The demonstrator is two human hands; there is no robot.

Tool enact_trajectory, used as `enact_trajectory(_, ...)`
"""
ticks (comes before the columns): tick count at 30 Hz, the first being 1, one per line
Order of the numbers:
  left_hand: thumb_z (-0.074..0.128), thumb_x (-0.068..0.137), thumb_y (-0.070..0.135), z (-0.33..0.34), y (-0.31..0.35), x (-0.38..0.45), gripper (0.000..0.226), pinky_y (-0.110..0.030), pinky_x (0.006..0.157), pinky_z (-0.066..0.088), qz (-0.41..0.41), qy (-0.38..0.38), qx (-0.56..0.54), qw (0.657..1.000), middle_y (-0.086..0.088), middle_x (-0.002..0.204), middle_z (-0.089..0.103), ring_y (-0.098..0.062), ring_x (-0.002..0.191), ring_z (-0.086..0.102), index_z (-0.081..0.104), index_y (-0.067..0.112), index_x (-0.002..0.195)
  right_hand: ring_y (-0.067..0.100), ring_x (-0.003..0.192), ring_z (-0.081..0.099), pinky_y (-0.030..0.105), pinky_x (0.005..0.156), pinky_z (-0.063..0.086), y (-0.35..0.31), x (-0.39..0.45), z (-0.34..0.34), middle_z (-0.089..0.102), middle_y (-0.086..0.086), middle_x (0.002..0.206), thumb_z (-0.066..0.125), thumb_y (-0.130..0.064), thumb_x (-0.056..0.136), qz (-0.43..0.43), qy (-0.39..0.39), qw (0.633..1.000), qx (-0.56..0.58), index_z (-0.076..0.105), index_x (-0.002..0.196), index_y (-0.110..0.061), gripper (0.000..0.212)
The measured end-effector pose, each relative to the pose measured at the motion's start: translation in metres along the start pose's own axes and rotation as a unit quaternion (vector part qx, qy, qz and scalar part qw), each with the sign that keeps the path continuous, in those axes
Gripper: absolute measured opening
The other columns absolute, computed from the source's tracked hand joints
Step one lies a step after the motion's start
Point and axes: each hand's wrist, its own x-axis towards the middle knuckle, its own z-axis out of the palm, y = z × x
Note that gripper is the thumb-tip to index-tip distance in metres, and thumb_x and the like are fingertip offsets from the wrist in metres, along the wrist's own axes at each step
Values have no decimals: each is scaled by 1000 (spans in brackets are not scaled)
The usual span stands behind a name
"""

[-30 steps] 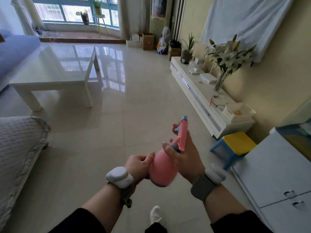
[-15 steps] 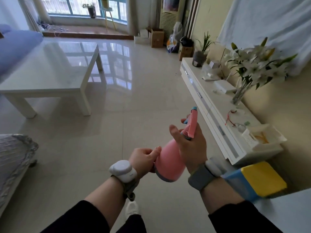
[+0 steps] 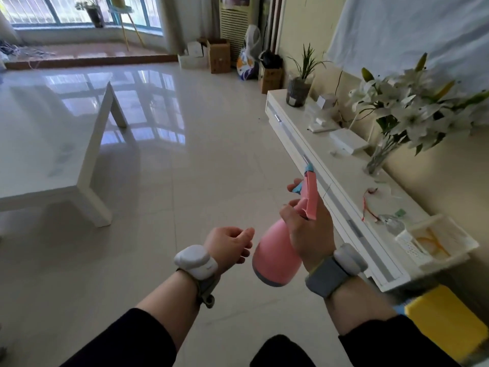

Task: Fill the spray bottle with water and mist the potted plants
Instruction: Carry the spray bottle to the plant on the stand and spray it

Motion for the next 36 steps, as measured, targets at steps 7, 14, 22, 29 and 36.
enact_trajectory(7,59,93,23,11,64,151,26,-34,72,58,2,43,-10,999,-11,84,71,-19,69,63,71,1,89,26,94,64,39,85,52,42,148,44,64,11,110,60,10,80,20,-43,998,30,56,119,-2,41)
enact_trajectory(14,59,93,17,15,142,279,18,-23,61,54,8,89,-42,995,-9,81,69,-15,62,60,70,3,91,21,98,63,28,81,50,64,298,76,64,5,114,61,1,82,22,-98,994,48,55,123,-14,44)
enact_trajectory(22,58,93,17,-2,212,448,18,-20,59,53,12,96,-38,995,-8,82,69,-14,62,59,69,2,95,19,101,60,22,82,46,92,461,156,62,0,116,62,3,82,55,-144,987,47,54,123,-19,47)
enact_trajectory(29,60,92,18,-31,293,611,17,-33,74,57,30,72,-24,997,-7,83,72,-16,66,62,70,6,93,14,97,60,16,76,47,97,606,231,63,-5,116,57,-20,68,91,-130,985,74,54,120,-30,53)
enact_trajectory(36,61,90,19,-24,369,739,16,-35,75,58,37,27,16,999,-6,81,74,-17,66,65,72,9,86,3,95,60,11,72,47,117,736,266,63,-14,115,60,-21,70,116,-99,984,87,52,118,-43,53)
